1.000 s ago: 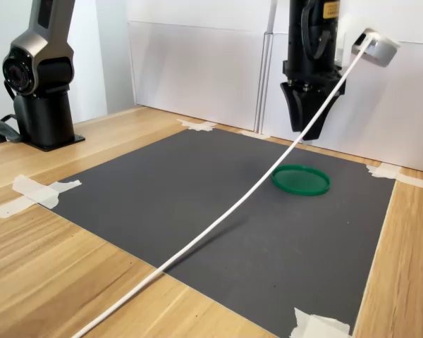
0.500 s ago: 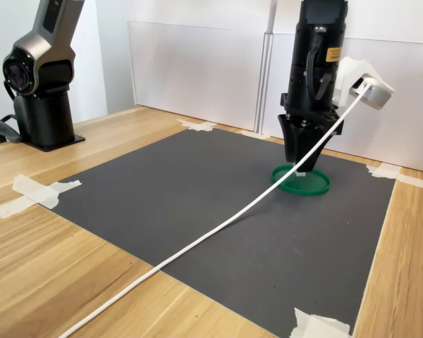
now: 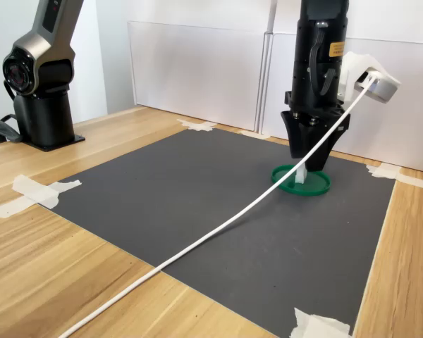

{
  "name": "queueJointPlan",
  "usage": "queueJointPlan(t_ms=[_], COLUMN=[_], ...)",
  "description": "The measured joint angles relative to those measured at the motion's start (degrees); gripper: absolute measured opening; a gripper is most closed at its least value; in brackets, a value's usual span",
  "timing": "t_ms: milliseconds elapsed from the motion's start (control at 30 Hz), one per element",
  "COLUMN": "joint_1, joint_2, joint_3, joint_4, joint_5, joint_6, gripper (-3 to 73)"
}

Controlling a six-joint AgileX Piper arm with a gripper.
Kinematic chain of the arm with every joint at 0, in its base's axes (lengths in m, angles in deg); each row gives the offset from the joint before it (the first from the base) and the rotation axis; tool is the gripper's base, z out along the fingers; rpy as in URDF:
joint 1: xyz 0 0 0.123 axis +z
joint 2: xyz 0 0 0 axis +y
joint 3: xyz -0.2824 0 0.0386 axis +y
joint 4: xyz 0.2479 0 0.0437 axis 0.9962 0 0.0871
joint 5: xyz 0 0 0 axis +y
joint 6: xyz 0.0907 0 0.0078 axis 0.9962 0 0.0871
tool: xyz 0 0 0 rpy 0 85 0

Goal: Grasp a white terminal and put it in the green lid.

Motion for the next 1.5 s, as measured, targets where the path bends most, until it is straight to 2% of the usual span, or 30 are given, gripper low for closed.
queueJointPlan(t_ms=[133, 233, 367, 500, 600, 733, 833, 1000, 1200, 1500], joint_1=[0.0, 0.0, -0.3, -3.0, -6.9, -13.5, -17.8, -21.7, -22.6, -22.6], joint_2=[-6.3, -12.8, -23.2, -35.1, -44.3, -55.3, -63.1, -75.8, -89.3, -102.2], joint_3=[4.2, 10.4, 20.9, 30.8, 36.8, 44.7, 52.3, 66.4, 80.9, 91.1], joint_4=[0.1, 0.4, 0.7, 3.6, 4.8, 5.1, 5.2, 5.2, 4.7, 4.7], joint_5=[-0.4, -2.9, -8.9, -13.6, -17.3, -26.8, -35.7, -45.3, -46.7, -45.0], joint_6=[0.0, 0.0, 0.0, 0.1, 1.5, 5.5, 11.2, 16.3, 16.6, 16.7], gripper=[50.6, 44.4, 27.3, 5.7, -0.3, -2.0, -1.9, -1.9, -2.1, -2.1])
